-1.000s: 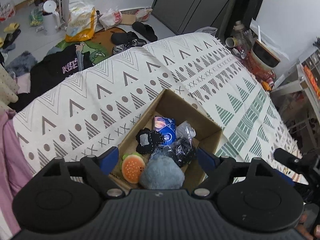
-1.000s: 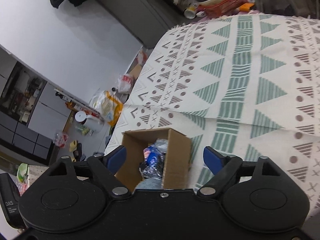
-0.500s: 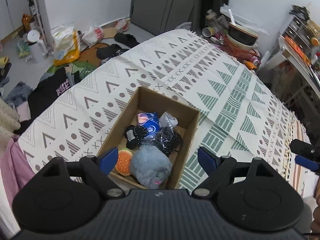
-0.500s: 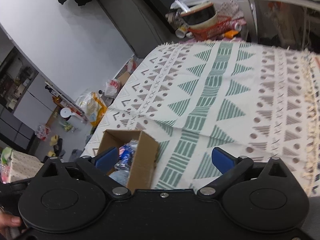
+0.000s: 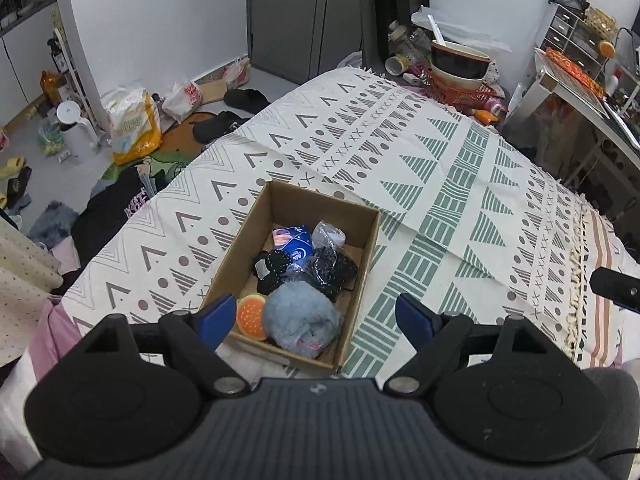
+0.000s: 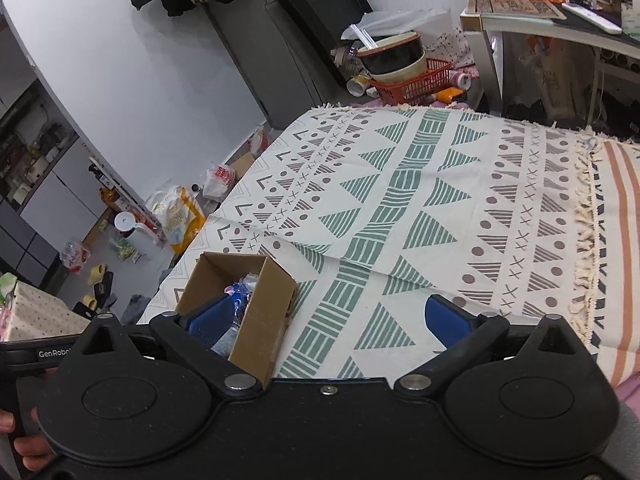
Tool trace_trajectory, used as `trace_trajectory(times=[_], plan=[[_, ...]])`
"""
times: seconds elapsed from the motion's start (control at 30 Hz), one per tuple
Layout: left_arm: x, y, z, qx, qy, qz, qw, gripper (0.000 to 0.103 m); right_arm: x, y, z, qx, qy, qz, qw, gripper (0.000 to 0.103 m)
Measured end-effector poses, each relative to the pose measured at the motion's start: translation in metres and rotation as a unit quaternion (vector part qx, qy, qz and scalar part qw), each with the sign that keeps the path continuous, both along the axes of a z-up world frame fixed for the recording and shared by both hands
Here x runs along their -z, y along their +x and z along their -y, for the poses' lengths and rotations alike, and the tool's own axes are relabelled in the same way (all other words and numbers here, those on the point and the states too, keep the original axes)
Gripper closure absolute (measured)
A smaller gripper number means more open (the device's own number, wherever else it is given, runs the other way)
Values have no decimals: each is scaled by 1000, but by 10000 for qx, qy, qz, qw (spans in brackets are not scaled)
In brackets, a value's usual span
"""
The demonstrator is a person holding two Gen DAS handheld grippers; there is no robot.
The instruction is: Organize soft objects
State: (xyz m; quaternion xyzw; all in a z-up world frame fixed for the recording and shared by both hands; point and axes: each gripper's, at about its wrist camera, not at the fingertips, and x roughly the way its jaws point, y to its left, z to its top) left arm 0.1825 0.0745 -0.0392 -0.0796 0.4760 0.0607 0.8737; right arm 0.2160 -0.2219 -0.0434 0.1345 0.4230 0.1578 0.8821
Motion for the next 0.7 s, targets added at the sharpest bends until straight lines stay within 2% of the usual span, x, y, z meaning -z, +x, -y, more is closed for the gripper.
trace_trajectory(times=[0.2,0.7], plan=[[-2,-18,10,34,2,34,10000,17,-9,-19,6,-77,-90,245,9996,0],[-2,-57,31,119,-11,126,9998,17,-17,-57,18,-139,-223,511,9983,0]])
